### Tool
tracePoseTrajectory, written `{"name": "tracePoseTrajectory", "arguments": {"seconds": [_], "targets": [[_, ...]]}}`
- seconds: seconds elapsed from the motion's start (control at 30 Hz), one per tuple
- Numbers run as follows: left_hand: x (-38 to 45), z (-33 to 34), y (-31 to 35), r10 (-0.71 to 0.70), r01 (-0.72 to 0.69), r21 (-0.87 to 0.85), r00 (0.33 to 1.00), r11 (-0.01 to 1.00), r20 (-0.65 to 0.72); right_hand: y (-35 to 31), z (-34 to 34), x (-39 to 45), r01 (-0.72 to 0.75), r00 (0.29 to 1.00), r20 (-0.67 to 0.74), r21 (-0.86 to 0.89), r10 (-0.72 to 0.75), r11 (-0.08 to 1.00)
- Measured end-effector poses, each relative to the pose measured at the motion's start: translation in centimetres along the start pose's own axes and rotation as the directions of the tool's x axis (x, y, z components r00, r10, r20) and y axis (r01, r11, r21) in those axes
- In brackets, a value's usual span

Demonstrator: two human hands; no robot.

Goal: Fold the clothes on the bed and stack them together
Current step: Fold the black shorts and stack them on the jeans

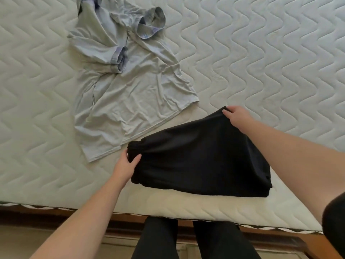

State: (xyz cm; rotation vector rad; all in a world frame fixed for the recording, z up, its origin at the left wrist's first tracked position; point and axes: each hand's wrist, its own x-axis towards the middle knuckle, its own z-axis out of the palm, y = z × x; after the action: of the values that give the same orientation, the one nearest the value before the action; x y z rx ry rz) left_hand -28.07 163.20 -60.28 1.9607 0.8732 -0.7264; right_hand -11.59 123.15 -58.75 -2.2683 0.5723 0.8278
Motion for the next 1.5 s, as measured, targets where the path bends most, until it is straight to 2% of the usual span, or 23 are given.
{"name": "tracePoseTrajectory", "arguments": {"seconds": [0.1,0.17,0.23,0.33,0.43,0.57,0.7,0.8,0.87,0.93,1.0,1.07,1.13,1.23,1.33,1.37,1.5], "targets": [[1.5,0.3,0.9,-0.011,0.018,0.085,0.997,0.996,-0.076,-0.1,0.1,0.9,0.038,0.998,0.046,-0.004,-0.037,0.999],[1.7,0.7,1.5,0.047,-0.015,0.190,0.985,0.982,-0.168,0.3,-0.1,0.9,0.049,0.996,0.070,0.026,-0.051,0.998],[1.2,1.2,2.2,0.184,-0.106,0.287,0.948,0.952,-0.260,1.3,-0.5,0.6,0.049,0.997,0.060,-0.007,-0.048,0.999],[0.3,2.9,4.3,0.420,-0.273,0.434,0.861,0.858,-0.288,3.9,-1.6,0.2,0.002,0.997,-0.079,0.005,-0.001,1.000],[-0.2,5.8,7.0,0.569,-0.441,0.481,0.808,0.758,-0.155,7.3,-2.9,-0.4,-0.076,0.976,-0.200,0.056,0.086,0.996],[-0.5,11.3,11.1,0.630,-0.591,0.468,0.772,0.657,0.091,11.7,-4.0,-1.4,-0.163,0.951,-0.248,0.113,0.186,0.980],[-0.4,17.0,15.4,0.708,-0.743,0.435,0.648,0.508,0.281,15.3,-4.0,-2.0,-0.264,0.928,-0.220,0.180,0.300,0.948],[0.1,20.5,18.6,0.760,-0.809,0.454,0.548,0.375,0.350,17.2,-3.5,-2.1,-0.344,0.904,-0.207,0.165,0.374,0.924],[0.7,22.4,20.6,0.772,-0.815,0.492,0.514,0.305,0.373,17.9,-3.0,-2.1,-0.383,0.887,-0.198,0.188,0.417,0.904],[1.7,23.7,22.3,0.728,-0.773,0.578,0.551,0.261,0.408,18.3,-2.5,-2.1,-0.388,0.891,-0.147,0.242,0.429,0.889],[2.8,24.6,23.7,0.636,-0.706,0.666,0.632,0.240,0.442,18.4,-2.2,-2.1,-0.362,0.901,-0.127,0.306,0.415,0.880],[3.9,25.0,24.8,0.545,-0.665,0.697,0.701,0.268,0.460,18.5,-2.2,-1.9,-0.353,0.895,-0.140,0.359,0.424,0.864],[4.8,25.1,25.6,0.503,-0.674,0.668,0.716,0.316,0.484,18.6,-2.5,-1.6,-0.368,0.888,-0.109,0.415,0.447,0.832],[5.6,24.9,25.9,0.471,-0.704,0.603,0.706,0.376,0.530,18.6,-2.5,-1.1,-0.397,0.881,-0.002,0.541,0.473,0.741],[5.8,24.4,25.6,0.460,-0.724,0.606,0.684,0.330,0.566,18.4,-3.0,-0.5,-0.384,0.876,0.049,0.674,0.480,0.631],[5.9,24.3,25.5,0.472,-0.735,0.601,0.671,0.315,0.572,18.4,-3.2,-0.2,-0.382,0.870,0.078,0.730,0.486,0.567],[5.8,23.9,25.0,0.540,-0.783,0.549,0.609,0.293,0.581,18.4,-4.3,0.0,-0.339,0.877,0.254,0.929,0.408,0.150]]}}
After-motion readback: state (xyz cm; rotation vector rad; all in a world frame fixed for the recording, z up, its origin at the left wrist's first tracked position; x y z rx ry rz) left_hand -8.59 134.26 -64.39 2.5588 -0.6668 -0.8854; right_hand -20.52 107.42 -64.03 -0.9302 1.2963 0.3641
